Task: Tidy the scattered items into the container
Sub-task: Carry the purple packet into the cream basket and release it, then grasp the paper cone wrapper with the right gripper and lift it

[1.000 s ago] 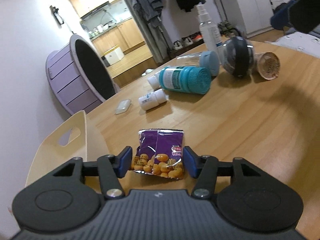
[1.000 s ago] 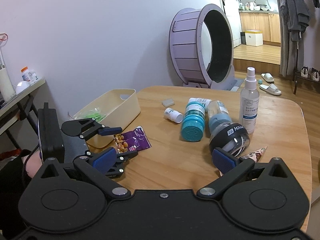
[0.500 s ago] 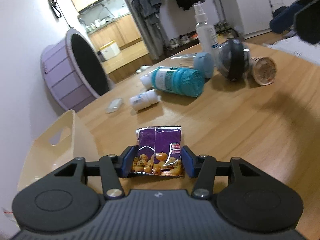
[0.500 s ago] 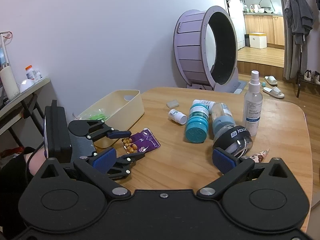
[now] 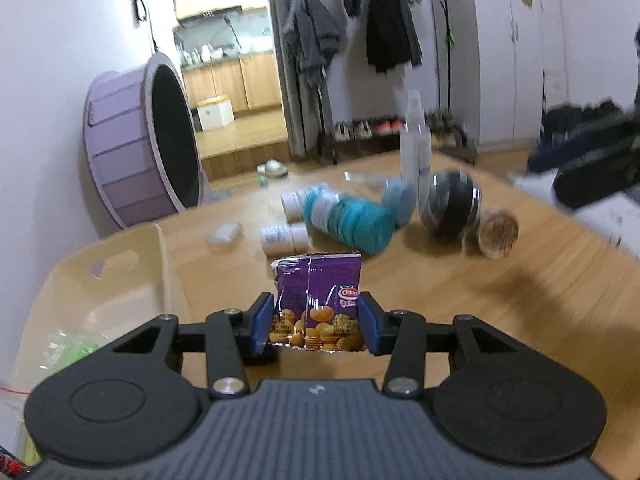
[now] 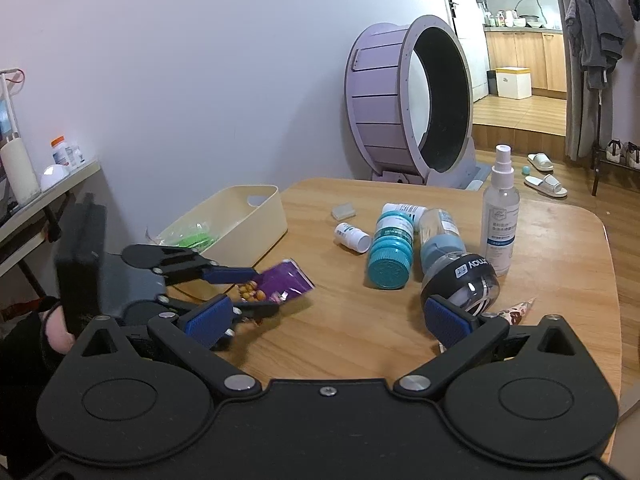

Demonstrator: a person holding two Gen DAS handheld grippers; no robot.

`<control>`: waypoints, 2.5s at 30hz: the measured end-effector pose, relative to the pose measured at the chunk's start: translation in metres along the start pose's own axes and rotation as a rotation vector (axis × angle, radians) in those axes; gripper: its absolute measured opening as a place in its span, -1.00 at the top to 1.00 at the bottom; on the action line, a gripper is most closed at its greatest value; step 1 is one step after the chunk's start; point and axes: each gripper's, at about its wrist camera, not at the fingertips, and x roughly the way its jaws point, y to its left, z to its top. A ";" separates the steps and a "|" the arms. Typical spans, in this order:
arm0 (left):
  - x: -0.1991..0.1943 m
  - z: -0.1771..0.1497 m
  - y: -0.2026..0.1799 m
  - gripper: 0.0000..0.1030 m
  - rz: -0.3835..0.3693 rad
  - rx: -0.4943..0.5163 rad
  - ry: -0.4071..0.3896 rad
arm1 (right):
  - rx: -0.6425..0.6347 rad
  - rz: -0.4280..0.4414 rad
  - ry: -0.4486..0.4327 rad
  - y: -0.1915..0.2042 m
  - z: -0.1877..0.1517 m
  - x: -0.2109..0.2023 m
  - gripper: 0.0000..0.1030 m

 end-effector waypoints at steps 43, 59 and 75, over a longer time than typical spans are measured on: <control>-0.025 0.001 0.005 -0.26 -0.194 -0.199 -0.066 | 0.048 -0.123 -0.006 -0.022 -0.006 0.004 -1.00; -0.014 -0.007 -0.020 -0.27 -0.245 -0.173 -0.028 | 0.136 -0.247 0.054 -0.074 -0.034 0.031 -1.00; -0.018 -0.007 -0.012 -0.27 -0.216 -0.198 -0.042 | 0.337 -0.241 0.078 -0.102 -0.037 0.053 -0.27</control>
